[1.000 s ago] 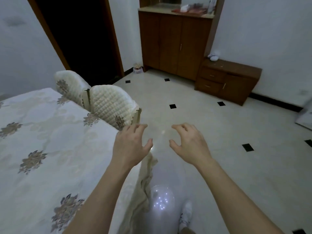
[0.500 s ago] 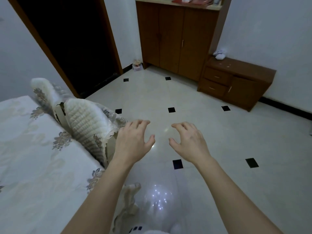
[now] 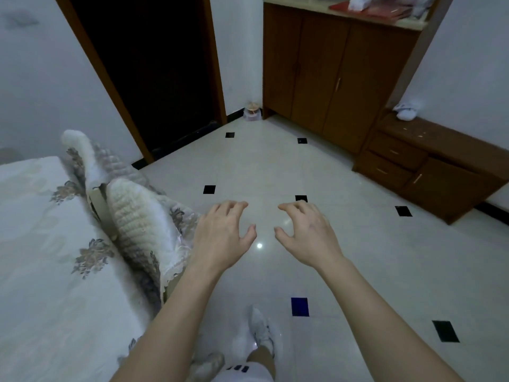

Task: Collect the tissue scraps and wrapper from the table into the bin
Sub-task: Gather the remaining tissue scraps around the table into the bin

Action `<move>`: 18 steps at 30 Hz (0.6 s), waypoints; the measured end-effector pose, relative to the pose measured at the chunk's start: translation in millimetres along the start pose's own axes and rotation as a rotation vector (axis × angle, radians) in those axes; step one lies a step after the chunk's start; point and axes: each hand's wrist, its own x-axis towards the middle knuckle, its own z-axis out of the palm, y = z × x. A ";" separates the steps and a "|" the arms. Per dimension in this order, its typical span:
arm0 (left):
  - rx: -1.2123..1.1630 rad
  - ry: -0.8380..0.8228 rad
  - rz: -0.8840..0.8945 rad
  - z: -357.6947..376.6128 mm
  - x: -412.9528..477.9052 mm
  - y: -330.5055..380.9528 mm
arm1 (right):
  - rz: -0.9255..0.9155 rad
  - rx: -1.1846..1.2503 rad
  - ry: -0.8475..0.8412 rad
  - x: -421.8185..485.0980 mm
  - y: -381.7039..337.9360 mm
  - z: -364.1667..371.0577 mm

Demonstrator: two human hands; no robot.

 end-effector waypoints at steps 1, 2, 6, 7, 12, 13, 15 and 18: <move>-0.004 0.008 -0.006 6.6 16.7 -5.6 | -0.003 -0.004 -0.007 19.6 3.4 2.6; -0.010 0.013 -0.015 12.7 33.8 -11.7 | -0.007 -0.008 -0.011 39.2 6.3 5.1; -0.033 0.020 -0.059 30.7 106.8 -40.0 | -0.026 -0.018 -0.029 124.2 11.0 13.9; -0.031 0.024 -0.065 33.3 124.5 -47.9 | -0.035 -0.011 -0.027 145.1 10.7 16.1; 0.004 0.027 -0.114 38.1 199.0 -87.2 | -0.078 0.017 -0.027 231.8 7.0 28.4; 0.009 0.026 -0.123 39.7 209.9 -94.5 | -0.086 0.016 -0.036 245.6 7.2 31.7; 0.029 0.026 -0.136 44.1 229.3 -108.2 | -0.097 0.010 -0.068 271.8 8.4 39.2; 0.047 0.019 -0.165 50.9 255.5 -129.8 | -0.113 0.005 -0.105 312.7 8.9 52.7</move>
